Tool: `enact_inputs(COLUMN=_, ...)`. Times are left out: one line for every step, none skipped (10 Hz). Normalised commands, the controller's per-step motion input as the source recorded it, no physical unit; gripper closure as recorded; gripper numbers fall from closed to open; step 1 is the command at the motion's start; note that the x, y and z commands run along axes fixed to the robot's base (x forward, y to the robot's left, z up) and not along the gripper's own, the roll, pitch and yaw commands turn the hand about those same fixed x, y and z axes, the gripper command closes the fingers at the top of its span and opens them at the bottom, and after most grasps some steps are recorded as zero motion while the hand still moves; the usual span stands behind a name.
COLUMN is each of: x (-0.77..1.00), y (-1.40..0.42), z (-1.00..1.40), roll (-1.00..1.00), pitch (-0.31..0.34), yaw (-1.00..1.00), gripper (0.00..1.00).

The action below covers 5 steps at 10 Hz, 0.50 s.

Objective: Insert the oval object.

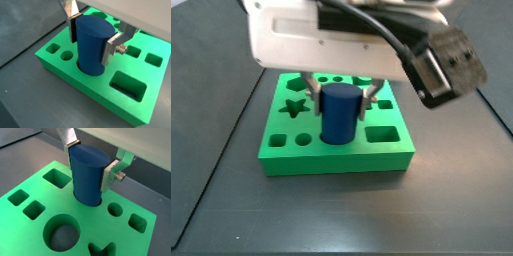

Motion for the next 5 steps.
enact_inputs(x=-0.2, y=0.0, z=-0.47, roll=0.06, pitch=-0.179, yaw=0.0, gripper=1.0)
enact_inputs(x=-0.21, y=-0.05, z=-0.56, roll=0.13, pitch=-0.229, yaw=0.0, gripper=1.0)
enact_inputs(x=-0.32, y=-0.07, z=-0.48, roll=0.0, pitch=-0.383, yaw=0.0, gripper=1.0)
enact_inputs(x=-0.37, y=-0.08, z=-0.44, roll=0.0, pitch=-0.413, yaw=0.02, gripper=1.0)
enact_inputs(x=-0.25, y=-0.1, z=-0.37, roll=0.01, pitch=-0.317, yaw=0.02, gripper=1.0)
